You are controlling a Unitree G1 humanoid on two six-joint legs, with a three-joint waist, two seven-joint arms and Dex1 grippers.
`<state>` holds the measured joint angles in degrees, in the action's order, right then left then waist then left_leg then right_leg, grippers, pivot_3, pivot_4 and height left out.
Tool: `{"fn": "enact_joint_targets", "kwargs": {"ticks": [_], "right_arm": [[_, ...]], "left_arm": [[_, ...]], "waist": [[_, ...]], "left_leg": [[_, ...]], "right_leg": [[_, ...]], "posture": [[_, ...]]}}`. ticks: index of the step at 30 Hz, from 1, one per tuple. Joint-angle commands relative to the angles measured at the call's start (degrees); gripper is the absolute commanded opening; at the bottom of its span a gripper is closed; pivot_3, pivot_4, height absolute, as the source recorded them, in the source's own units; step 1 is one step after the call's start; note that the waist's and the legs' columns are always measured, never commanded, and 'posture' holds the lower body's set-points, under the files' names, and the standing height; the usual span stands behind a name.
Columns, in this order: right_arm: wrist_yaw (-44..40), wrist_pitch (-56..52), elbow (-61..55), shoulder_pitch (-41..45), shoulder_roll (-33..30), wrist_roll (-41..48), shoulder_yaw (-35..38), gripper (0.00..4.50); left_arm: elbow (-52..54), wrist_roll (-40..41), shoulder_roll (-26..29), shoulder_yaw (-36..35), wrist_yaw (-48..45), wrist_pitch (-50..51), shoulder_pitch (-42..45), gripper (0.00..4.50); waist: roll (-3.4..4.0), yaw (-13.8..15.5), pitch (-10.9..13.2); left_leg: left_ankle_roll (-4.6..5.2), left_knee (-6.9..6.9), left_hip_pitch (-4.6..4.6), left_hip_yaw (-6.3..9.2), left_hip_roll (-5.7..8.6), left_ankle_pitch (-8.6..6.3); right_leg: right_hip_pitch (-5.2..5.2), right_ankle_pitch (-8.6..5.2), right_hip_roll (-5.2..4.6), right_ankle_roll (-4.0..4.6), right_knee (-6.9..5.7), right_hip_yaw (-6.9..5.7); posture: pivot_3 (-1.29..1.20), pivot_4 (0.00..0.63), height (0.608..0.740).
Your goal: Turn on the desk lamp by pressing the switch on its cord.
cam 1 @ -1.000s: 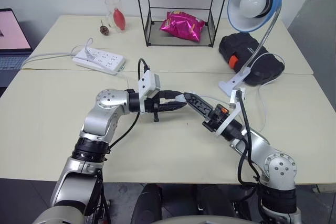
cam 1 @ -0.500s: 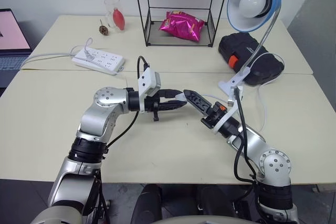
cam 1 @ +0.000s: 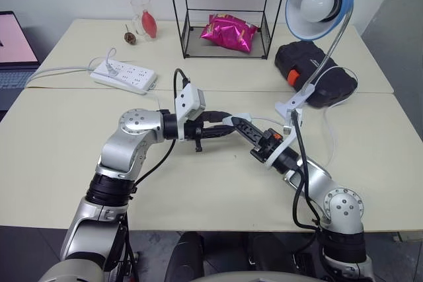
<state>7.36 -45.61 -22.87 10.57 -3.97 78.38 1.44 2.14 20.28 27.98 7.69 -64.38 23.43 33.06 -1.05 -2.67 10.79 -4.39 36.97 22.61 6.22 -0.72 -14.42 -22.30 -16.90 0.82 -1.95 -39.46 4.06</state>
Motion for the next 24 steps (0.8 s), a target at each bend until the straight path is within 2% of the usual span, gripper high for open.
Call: {"fn": "enact_joint_targets", "kwargs": {"ticks": [1, 2, 13, 15, 17, 24], "right_arm": [[0.3, 0.1, -0.8, 0.5, -0.1, 1.0, 0.1, 0.67], [0.3, 0.1, -0.8, 0.5, -0.2, 1.1, 0.0, 0.55], [0.1, 0.7, -0.6, 0.8, -0.5, 2.2, 0.4, 0.54], [-0.1, 0.9, -0.7, 0.8, -0.6, 2.8, 0.8, 1.24], [-0.2, 1.0, -0.6, 0.8, -0.8, 2.8, 1.1, 1.49], [-0.5, 0.3, -1.1, 0.0, -2.3, 3.9, 1.8, 3.01]], "left_arm": [[3.3, 0.9, 0.4, -0.2, -0.2, -0.8, 0.9, 1.12], [3.4, 0.9, 0.4, -0.1, -0.2, -0.9, 0.9, 1.12], [3.2, 0.7, 0.4, -0.1, -0.2, -1.2, 0.8, 1.12], [3.2, 0.6, 0.5, -0.1, -0.1, -1.3, 0.7, 1.12], [3.0, 0.5, 0.5, -0.1, -0.1, -1.5, 0.7, 1.12], [2.0, -0.1, 0.5, -0.2, 0.2, -2.4, 0.5, 1.12]], "waist": [[0.0, 0.0, 0.0], [0.0, 0.0, 0.0], [0.0, 0.0, 0.0], [0.0, 0.0, 0.0], [0.0, 0.0, 0.0], [0.01, 0.0, 0.0]], "left_leg": [[0.0, 0.0, 0.0, 0.0, 0.0, 0.0], [0.0, 0.0, 0.0, 0.0, 0.0, 0.0], [0.0, -0.01, 0.01, 0.0, 0.0, 0.0], [0.0, -0.01, 0.01, 0.0, 0.0, 0.0], [0.0, -0.01, 0.02, 0.0, 0.0, 0.0], [0.0, -0.01, 0.04, 0.0, 0.0, 0.0]], "right_leg": [[0.0, 0.0, 0.0, 0.0, 0.0, 0.01], [-0.01, 0.0, 0.0, 0.0, 0.01, 0.01], [-0.01, 0.0, 0.0, 0.0, 0.02, 0.0], [-0.01, 0.0, 0.0, 0.0, 0.02, 0.0], [-0.01, 0.0, 0.0, 0.0, 0.04, 0.0], [-0.01, 0.0, 0.0, 0.0, 0.05, 0.0]], "posture": [[0.0, 0.15, 0.74], [0.0, 0.15, 0.74], [0.0, 0.15, 0.74], [0.0, 0.15, 0.74], [0.0, 0.15, 0.74], [0.0, 0.15, 0.74]]}}
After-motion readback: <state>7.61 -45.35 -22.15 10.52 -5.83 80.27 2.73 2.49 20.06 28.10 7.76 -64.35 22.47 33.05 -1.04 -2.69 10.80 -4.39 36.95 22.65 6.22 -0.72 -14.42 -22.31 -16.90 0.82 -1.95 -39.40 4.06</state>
